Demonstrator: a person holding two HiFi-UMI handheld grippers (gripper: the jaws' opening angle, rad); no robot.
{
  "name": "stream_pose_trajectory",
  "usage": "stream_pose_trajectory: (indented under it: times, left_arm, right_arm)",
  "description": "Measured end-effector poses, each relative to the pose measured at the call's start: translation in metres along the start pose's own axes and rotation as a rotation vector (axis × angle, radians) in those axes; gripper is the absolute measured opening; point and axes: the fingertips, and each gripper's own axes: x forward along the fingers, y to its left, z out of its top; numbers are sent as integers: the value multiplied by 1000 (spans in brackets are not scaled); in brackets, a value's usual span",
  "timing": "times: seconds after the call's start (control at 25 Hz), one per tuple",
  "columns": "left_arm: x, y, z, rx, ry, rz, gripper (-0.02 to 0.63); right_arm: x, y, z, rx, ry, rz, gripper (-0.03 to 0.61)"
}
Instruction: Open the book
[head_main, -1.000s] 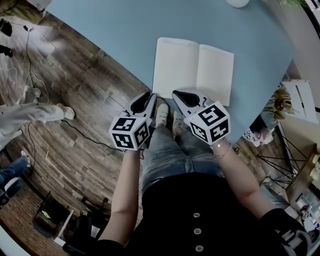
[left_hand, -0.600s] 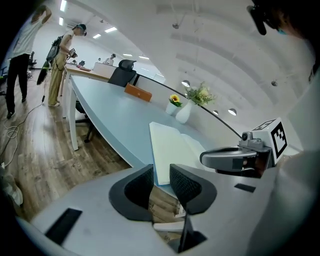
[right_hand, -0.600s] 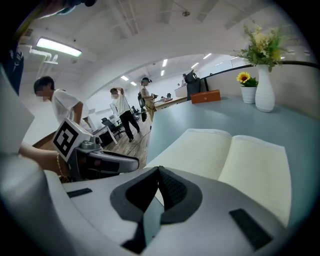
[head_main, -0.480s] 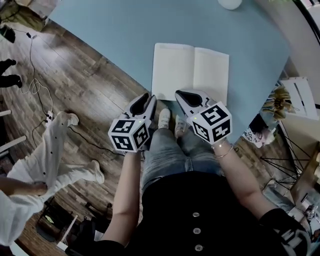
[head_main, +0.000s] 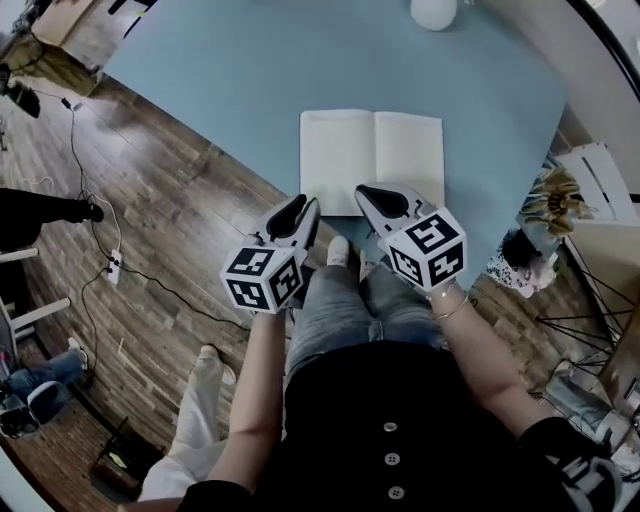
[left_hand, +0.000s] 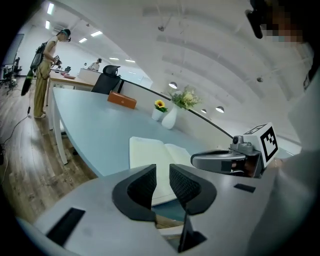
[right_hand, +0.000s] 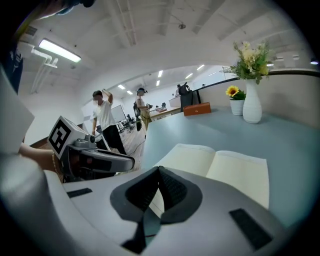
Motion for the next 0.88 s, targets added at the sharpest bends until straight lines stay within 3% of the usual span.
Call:
stream_pose_trajectory:
  times: [0.52, 0.88]
  left_arm:
    - [16, -62, 47, 145, -25, -147, 80]
    - [22, -96, 44, 214, 17, -241, 75]
  right_arm:
    - [-29, -9, 35, -9, -106, -53, 2]
    - [-54, -17, 52, 17, -174, -72, 2]
